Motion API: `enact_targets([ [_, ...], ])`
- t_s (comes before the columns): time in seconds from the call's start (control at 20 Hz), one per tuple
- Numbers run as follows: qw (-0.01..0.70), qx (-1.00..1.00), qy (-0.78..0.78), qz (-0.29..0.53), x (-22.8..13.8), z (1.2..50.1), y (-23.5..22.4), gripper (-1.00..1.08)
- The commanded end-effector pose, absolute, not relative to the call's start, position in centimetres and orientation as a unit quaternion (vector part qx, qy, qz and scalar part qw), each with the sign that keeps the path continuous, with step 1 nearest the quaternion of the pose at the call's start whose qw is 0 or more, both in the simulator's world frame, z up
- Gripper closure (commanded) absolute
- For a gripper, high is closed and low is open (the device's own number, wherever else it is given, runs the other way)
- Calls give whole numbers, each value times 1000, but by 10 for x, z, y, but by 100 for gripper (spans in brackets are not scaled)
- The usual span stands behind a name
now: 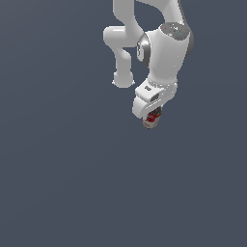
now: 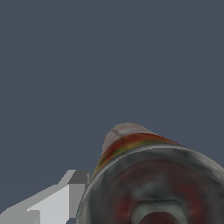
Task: Pick up the object and move it to a goal position.
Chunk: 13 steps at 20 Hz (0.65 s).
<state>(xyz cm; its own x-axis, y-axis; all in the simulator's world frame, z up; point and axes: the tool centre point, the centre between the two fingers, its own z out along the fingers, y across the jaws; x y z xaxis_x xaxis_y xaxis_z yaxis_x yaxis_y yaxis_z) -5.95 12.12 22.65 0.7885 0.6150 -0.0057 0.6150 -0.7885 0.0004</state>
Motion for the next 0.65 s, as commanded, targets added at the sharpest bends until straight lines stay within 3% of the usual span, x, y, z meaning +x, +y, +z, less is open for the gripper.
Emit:
enact_targets([
  [0.0, 2, 946, 325, -1, -72, 242, 139, 108],
  [0.6, 1, 946, 325, 0, -103, 278, 185, 108],
])
